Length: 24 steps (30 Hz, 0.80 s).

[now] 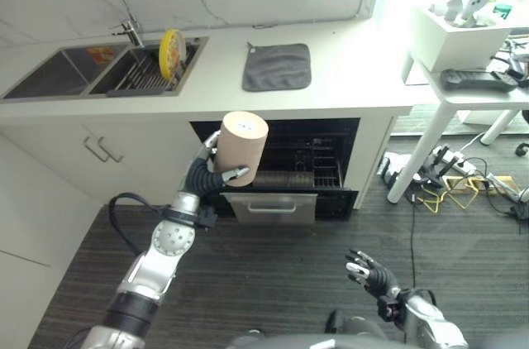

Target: Place the dishes in the dishwasher.

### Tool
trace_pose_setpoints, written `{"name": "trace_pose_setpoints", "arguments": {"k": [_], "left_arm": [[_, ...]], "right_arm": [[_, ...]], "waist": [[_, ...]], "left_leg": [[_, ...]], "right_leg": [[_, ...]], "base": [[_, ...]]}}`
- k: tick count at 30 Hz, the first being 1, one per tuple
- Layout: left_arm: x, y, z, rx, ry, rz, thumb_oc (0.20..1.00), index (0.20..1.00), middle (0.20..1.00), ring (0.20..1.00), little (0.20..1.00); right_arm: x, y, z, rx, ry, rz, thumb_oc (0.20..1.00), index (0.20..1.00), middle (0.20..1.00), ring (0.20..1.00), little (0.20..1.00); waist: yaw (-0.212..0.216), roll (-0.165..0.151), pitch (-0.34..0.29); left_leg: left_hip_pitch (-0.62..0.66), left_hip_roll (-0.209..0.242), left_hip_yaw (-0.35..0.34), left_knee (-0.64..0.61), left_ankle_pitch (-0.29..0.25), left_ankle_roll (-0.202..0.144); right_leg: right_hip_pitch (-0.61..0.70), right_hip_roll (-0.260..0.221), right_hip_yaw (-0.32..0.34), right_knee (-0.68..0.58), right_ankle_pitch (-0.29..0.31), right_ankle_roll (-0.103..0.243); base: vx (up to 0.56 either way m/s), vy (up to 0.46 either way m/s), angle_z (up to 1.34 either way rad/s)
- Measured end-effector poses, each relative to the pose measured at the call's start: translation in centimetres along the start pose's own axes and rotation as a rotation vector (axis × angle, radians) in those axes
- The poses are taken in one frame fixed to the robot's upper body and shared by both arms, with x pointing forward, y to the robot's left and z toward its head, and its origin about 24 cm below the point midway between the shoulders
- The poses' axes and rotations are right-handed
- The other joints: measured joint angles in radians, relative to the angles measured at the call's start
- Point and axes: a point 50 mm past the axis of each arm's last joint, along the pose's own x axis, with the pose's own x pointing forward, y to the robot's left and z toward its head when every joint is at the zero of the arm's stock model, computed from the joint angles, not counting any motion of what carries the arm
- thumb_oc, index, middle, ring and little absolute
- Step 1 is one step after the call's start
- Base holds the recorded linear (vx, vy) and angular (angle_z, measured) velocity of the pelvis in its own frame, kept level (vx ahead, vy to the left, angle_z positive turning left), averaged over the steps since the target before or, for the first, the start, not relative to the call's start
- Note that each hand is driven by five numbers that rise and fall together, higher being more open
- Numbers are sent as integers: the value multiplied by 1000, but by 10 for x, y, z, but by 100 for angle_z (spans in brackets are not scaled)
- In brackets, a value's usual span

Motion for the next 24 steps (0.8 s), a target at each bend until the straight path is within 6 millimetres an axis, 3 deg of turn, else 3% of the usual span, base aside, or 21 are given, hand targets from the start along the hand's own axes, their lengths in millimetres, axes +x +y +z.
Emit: {"name": "trace_pose_setpoints", "arguments": {"k": [7, 16, 19, 20, 21, 22, 23, 24], "left_arm": [[0, 0, 0, 1, 1, -1, 200, 200, 200, 200, 200], [-3, 2, -2, 40, 8, 24, 200, 200, 200, 200, 200], [-3, 2, -2, 39, 4, 27, 200, 200, 200, 200, 200], [2, 1, -1, 23, -6, 38, 200, 200, 200, 200, 200], [3, -1, -1, 16, -7, 40, 200, 200, 200, 200, 200], [1, 2, -3, 30, -3, 40, 200, 200, 200, 200, 200], [0, 6, -4, 49, 1, 37, 200, 200, 200, 200, 200], [0, 10, -4, 67, -4, 41, 200, 200, 200, 200, 200]], "right_arm": [[-1, -2, 1, -4, 1, -6, 1000, 1000, 1000, 1000, 1000], [-4, -5, 7, -20, -20, -9, 1000, 1000, 1000, 1000, 1000], [-5, -9, 9, -21, -12, -35, 1000, 1000, 1000, 1000, 1000], [-6, -10, 10, 34, -50, -71, 1000, 1000, 1000, 1000, 1000], [-8, -13, 15, 22, -69, -79, 1000, 1000, 1000, 1000, 1000], [-9, -9, 13, 18, -68, -63, 1000, 1000, 1000, 1000, 1000], [-9, -3, 9, 14, -58, -41, 1000, 1000, 1000, 1000, 1000], [-9, 1, 5, 17, -52, -22, 1000, 1000, 1000, 1000, 1000]], "waist": [[2, 23, -14], [14, 24, -14], [18, 14, -7], [-3, -18, 31], [-16, 3, 32], [-16, -4, 41], [-22, -12, 39], [-25, -29, 41]], "left_leg": [[13, -6, 14, 0, 4, -5], [17, -25, 18, -5, -7, 10], [-18, -70, 15, 18, -28, 44], [-42, -140, 12, 95, -85, 149], [-61, -151, 0, 96, -87, 171], [-42, -163, -3, 84, -91, 159], [-40, -169, -11, 82, -83, 145], [-40, -176, -23, 69, -74, 141]], "right_leg": [[35, 10, 7, -68, 43, 2], [46, 5, 21, -105, 69, 27], [-13, -49, 39, -12, 61, 34], [-58, -131, 49, 155, 32, 77], [-105, -150, 61, 250, 32, 88], [-186, -174, 132, 379, 32, 125], [-217, -176, 170, 416, 30, 125], [-244, -160, 179, 377, 23, 134]], "base": [[25, 4, -5], [22, 121, -2], [-26, 363, 3], [-18, 294, 39], [-28, 114, 35], [64, -48, 28], [108, -131, 14], [123, -141, 22]]}}
